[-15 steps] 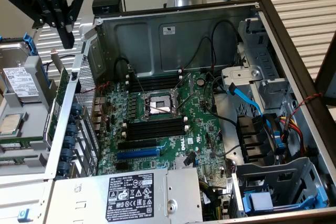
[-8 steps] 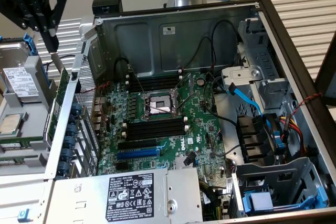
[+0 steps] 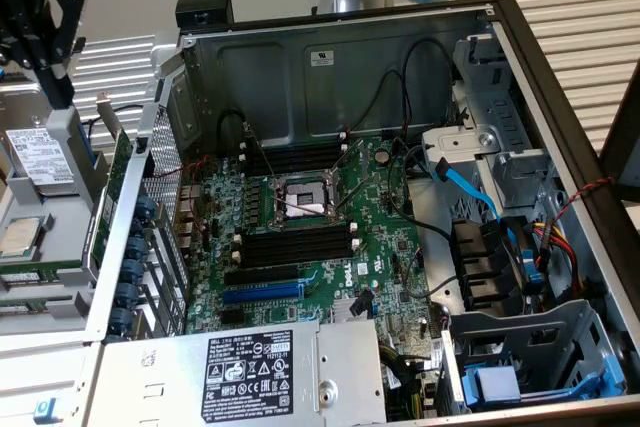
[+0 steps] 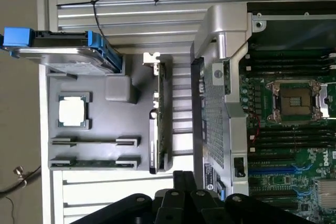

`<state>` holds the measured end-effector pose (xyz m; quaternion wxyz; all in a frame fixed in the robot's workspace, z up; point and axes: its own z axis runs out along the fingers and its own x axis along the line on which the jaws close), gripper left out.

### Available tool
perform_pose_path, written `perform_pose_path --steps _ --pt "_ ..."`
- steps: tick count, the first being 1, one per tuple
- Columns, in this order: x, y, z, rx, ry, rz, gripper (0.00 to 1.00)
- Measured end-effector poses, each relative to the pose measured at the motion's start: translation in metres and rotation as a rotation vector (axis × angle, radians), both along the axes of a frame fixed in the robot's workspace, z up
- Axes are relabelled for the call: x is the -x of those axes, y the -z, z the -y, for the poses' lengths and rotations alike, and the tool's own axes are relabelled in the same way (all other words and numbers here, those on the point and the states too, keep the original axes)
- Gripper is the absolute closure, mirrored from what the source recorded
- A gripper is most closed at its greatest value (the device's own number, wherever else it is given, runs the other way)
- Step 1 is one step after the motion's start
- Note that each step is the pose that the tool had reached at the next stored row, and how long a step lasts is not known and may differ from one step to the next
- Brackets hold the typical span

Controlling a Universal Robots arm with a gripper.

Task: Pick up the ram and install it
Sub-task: 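Reach for the ram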

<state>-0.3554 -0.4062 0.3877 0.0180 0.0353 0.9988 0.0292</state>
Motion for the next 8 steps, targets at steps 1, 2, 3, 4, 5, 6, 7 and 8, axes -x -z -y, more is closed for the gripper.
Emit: perform_pose_path --steps 1,2,3,4,5,6,7,8 --pt "0.004 0.0001 0.0002 0.0000 0.000 0.0000 0.89" --pt "0.009 0.0002 0.0004 0.0000 0.000 -0.0001 0.89" --pt "0.014 0.0004 0.0006 -0.0001 0.000 0.0000 0.89" --pt "0.018 0.0005 0.0008 -0.0001 0.000 0.0000 0.89" --pt "0.023 0.0006 0.0010 -0.0001 0.000 -0.0001 0.89" --pt "0.028 0.0008 0.0011 -0.0002 0.000 0.0000 0.89" --pt "0.032 0.0010 0.0013 -0.0001 0.000 0.0000 0.89" --pt "0.036 0.0012 0.0014 -0.0001 0.000 0.0000 0.89"
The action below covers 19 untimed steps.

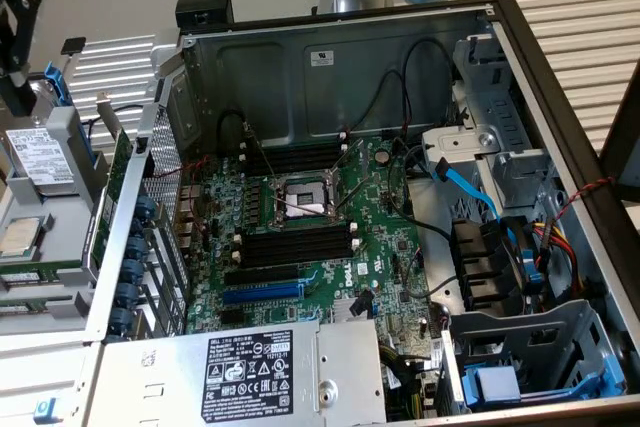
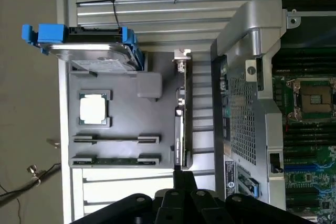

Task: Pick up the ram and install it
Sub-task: 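Reach for the ram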

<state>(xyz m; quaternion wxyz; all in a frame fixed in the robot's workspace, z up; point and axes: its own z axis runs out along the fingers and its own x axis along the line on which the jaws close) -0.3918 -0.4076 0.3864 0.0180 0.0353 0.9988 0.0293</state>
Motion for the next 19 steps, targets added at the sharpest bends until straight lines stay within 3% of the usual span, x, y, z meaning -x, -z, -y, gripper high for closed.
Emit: perform_pose_path --steps 12,15,19 --pt "0.053 0.0035 0.0002 0.0000 0.000 -0.0004 0.89" --pt "0.057 0.0040 -0.0017 0.0011 0.000 -0.0006 0.89" --pt "0.058 0.0043 -0.0075 0.0040 0.000 -0.0006 0.89"
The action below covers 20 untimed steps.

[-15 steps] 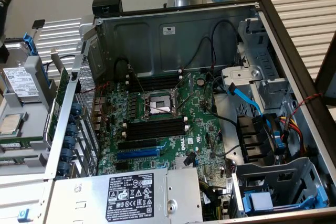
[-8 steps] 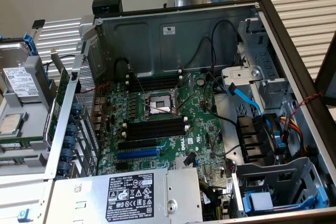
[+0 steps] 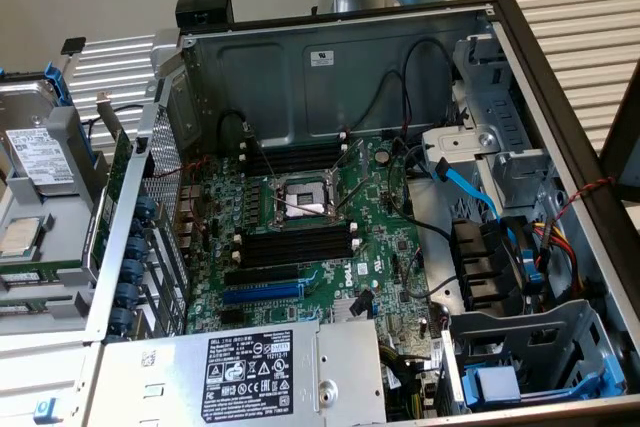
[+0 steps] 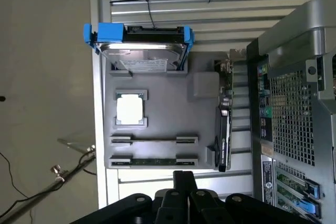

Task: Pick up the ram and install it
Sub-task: 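Reach for the ram, then pick up the ram and move it above insertion slot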

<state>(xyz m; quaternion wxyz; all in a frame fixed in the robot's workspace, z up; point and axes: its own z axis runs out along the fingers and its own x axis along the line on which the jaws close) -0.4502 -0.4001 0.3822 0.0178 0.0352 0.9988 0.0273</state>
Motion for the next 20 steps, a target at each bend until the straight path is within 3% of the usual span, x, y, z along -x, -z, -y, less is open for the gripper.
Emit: perform_pose_path --steps 10,20 --pt "0.011 0.0004 -0.0004 0.0001 0.000 -0.0001 0.89" --pt "0.013 0.0009 -0.0005 0.0001 -0.009 -0.0035 0.89"
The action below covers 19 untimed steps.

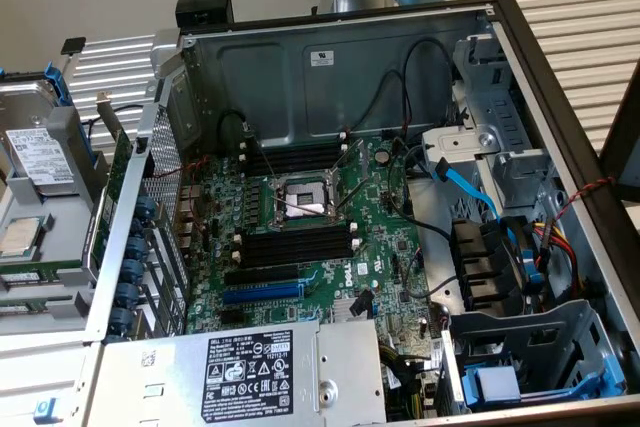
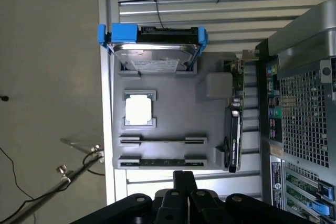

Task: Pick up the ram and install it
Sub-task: 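Pick up the ram and move it above insertion slot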

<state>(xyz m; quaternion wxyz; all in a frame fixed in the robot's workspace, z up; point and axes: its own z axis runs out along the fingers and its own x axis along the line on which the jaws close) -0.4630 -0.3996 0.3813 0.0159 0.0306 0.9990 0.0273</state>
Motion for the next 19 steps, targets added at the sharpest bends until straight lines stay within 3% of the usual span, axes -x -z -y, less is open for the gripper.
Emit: perform_pose_path --steps 19 --pt "0.0000 0.0004 0.0000 0.0000 -0.337 -0.0004 0.89"
